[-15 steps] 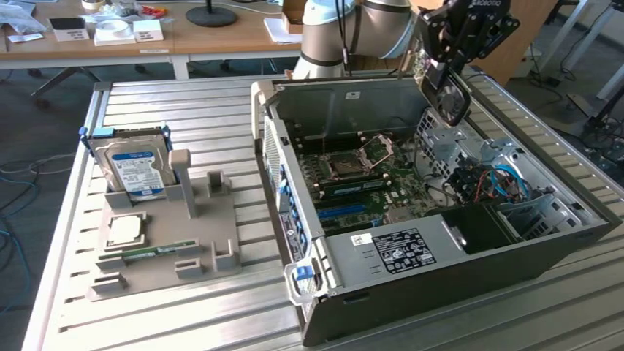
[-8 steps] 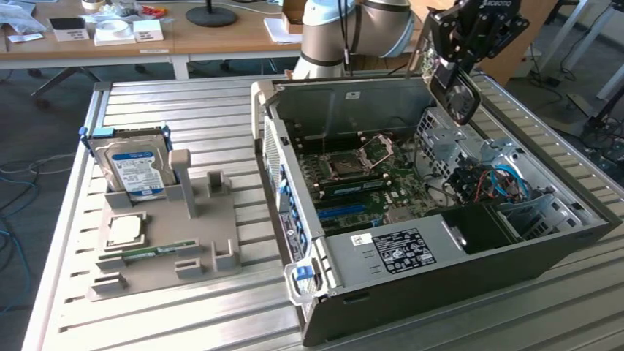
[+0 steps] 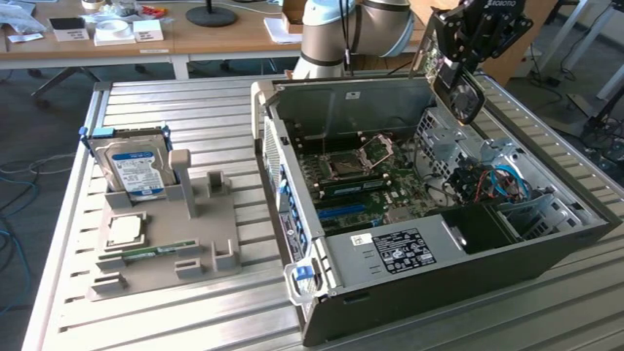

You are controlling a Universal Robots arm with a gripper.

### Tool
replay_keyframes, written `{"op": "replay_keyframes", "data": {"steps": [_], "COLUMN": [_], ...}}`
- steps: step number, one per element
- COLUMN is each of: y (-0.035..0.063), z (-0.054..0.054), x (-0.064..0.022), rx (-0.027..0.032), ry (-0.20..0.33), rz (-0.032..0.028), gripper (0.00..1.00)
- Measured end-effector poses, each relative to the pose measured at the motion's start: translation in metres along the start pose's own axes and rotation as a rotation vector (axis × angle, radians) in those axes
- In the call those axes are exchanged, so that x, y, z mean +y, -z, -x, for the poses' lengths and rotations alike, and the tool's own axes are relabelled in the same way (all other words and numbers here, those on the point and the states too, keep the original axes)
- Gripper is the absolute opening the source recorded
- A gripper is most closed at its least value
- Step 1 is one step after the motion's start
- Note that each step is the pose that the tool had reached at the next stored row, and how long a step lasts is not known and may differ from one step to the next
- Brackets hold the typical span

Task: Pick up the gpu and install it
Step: 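Pick up the gpu and move the gpu toward the slot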

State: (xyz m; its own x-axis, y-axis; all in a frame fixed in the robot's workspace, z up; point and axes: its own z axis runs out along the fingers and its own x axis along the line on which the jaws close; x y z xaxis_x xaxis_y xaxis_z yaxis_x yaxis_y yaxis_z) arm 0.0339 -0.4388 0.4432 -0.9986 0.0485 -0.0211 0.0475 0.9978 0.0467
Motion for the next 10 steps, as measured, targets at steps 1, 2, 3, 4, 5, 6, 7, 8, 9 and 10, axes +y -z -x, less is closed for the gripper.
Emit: {"op": "replay_keyframes", "data": {"steps": [1,2,3,4,5,6,7,8,9,10], "y": [0.0000,0.0000,0.0000,0.0000,-0.0002,-0.0008,-0.0015,-0.0022,-0.0031,-0.0040], "z": [0.0000,0.0000,0.0000,0.0000,0.0000,0.0000,0.0000,0.0000,-0.0001,-0.0001], "x": [0.0000,0.0000,0.0000,0.0000,0.0000,0.0000,-0.0001,-0.0001,-0.0001,-0.0002], "rx": [0.0000,0.0000,0.0000,0.0000,0.0000,0.0000,0.0000,0.0000,0.0000,0.0000], "ry": [0.000,0.000,0.000,0.000,0.000,0.000,0.000,0.000,0.000,0.000], "rz": [-0.0001,0.0000,0.0000,-0.0001,-0.0001,0.0000,0.0000,0.0000,0.0000,-0.0001], "gripper": [0.27,0.27,0.27,0.27,0.27,0.27,0.27,0.27,0.27,0.27]}}
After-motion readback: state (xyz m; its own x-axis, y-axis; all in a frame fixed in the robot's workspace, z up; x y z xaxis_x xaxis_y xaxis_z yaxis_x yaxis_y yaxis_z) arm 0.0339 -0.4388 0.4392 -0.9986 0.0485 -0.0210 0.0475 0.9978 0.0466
